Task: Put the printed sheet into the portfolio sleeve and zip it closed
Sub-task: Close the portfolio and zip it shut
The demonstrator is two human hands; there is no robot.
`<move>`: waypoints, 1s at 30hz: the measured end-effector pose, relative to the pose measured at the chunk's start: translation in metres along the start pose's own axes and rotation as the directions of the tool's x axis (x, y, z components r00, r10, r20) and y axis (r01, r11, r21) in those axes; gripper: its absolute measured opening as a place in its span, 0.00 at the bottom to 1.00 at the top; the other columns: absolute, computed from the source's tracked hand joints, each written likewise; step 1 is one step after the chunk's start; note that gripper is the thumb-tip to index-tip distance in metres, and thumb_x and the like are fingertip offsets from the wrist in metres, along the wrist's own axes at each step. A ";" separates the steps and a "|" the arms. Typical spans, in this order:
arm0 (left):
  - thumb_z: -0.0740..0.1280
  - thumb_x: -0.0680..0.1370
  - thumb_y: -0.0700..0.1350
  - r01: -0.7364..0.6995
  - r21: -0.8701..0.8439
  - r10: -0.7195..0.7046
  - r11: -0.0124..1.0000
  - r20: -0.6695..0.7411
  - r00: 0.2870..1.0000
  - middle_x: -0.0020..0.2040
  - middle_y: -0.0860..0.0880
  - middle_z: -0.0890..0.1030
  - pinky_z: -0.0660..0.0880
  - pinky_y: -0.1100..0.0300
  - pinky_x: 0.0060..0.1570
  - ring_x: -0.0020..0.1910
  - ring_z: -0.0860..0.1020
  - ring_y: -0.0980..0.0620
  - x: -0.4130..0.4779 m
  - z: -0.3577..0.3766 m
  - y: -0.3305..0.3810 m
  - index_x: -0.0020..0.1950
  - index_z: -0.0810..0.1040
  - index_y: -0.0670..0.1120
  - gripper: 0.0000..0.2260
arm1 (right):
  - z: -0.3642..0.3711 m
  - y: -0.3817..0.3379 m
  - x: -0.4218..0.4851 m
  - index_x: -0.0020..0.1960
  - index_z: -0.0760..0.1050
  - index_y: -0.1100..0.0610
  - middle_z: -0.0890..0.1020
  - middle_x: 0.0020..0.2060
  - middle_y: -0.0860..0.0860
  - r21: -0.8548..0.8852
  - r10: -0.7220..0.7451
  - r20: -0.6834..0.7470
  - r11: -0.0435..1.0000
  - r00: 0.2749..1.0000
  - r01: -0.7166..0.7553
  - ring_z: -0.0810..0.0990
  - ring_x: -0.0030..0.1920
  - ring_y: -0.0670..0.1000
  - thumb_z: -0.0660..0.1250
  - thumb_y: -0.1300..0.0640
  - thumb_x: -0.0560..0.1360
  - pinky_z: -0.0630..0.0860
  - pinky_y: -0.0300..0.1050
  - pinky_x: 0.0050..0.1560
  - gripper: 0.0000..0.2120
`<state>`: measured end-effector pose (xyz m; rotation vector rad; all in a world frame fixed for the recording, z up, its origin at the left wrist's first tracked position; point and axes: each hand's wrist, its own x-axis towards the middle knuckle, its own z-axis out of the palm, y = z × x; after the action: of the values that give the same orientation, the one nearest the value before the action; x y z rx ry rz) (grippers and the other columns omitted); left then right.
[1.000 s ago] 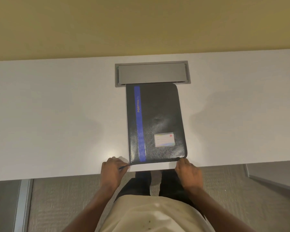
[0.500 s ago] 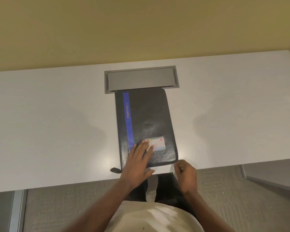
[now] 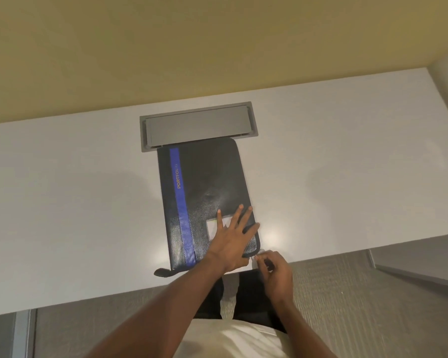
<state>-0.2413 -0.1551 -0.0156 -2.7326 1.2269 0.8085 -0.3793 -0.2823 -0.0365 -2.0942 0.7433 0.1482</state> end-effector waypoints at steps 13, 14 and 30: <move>0.73 0.72 0.64 -0.027 -0.021 0.027 0.999 0.010 1.000 0.86 0.44 0.43 0.45 0.22 0.73 0.84 0.38 0.39 -0.004 0.007 -0.004 0.84 0.48 0.53 0.50 | -0.029 -0.022 0.071 0.50 0.81 0.47 0.84 0.48 0.42 0.036 -0.077 0.041 0.996 0.996 0.075 0.83 0.49 0.44 0.70 0.51 0.80 0.81 0.41 0.50 0.01; 0.73 0.72 0.64 -0.029 -0.028 0.029 0.999 0.010 1.000 0.86 0.44 0.43 0.45 0.22 0.73 0.83 0.38 0.40 -0.005 0.007 -0.005 0.84 0.47 0.53 0.50 | -0.030 -0.025 0.079 0.51 0.81 0.48 0.84 0.48 0.43 0.015 -0.110 0.050 0.994 0.993 0.109 0.83 0.48 0.44 0.70 0.50 0.80 0.81 0.40 0.50 0.03; 0.75 0.70 0.63 -0.069 -0.116 0.066 0.991 -0.035 0.997 0.86 0.45 0.50 0.44 0.20 0.72 0.84 0.43 0.39 -0.003 0.024 -0.010 0.84 0.50 0.53 0.51 | -0.029 -0.089 0.189 0.46 0.85 0.53 0.86 0.45 0.48 -0.117 -0.274 0.146 0.950 0.951 0.291 0.83 0.45 0.51 0.75 0.54 0.77 0.82 0.52 0.48 0.03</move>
<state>-0.2463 -0.1401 -0.0371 -2.8193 1.3259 0.8754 -0.1807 -0.3518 -0.0248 -2.2732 0.3578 0.1768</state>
